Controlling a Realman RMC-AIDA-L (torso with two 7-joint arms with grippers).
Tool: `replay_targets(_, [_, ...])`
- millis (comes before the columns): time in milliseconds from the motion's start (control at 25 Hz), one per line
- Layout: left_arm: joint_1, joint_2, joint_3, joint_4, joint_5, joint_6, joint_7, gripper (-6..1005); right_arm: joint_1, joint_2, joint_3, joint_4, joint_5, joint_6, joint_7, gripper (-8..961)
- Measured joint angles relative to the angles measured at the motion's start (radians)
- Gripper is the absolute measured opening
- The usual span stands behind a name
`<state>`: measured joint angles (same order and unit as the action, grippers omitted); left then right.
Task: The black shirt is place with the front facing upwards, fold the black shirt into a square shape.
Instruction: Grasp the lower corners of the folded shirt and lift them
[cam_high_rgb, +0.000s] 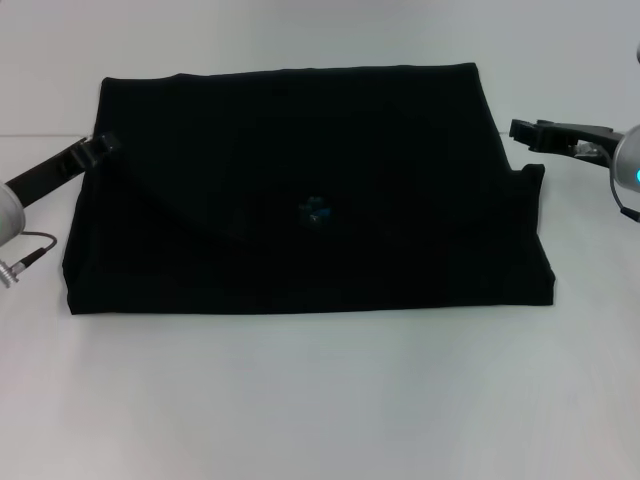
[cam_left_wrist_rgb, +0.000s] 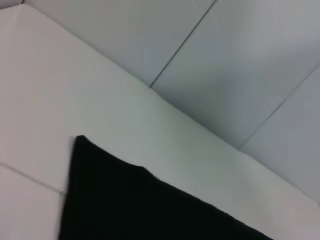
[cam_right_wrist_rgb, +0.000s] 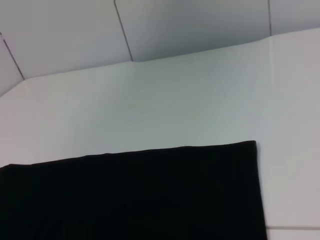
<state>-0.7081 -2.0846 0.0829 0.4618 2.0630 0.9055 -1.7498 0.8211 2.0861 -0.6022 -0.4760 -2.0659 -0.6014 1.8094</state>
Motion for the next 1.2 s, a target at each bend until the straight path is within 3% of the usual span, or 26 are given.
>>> replay_targets(240, [0.028,0.011,-0.005,0.0,-0.002,-0.002,-0.025,292,-0.037,-0.008,0.001,-0.01,0.065,-0.062,-0.008,452])
replay_targets(360, [0.05,0.029,-0.003,0.0,-0.002,0.025,-0.055,349,-0.054,-0.018,0.007,-0.013,0.088,-0.137,-0.03,575])
replay_targets(520, [0.09,0.085,0.023,0.0,0.006,0.181,-0.136,520,-0.089,-0.039,0.007,-0.025,0.117,-0.308,-0.086,712])
replay_targets(560, [0.103,0.114,0.054,0.0,0.008,0.249,-0.18,563,-0.099,-0.046,0.005,-0.028,0.118,-0.362,-0.108,726])
replay_targets(760, [0.146,0.212,0.259,0.016,0.012,0.414,-0.37,756,-0.15,-0.07,-0.003,-0.039,0.109,-0.642,-0.251,799])
replay_targets(840, [0.154,0.228,0.304,0.044,0.037,0.455,-0.413,847,-0.17,-0.073,-0.007,-0.039,0.108,-0.737,-0.317,813])
replay_targets(920, [0.157,0.231,0.321,0.085,0.087,0.48,-0.438,952,-0.192,-0.073,-0.017,-0.039,0.107,-0.823,-0.393,812])
replay_targets(1200, [0.126,0.22,0.39,0.123,0.23,0.468,-0.46,951,-0.229,-0.052,-0.123,-0.039,0.102,-0.895,-0.488,808])
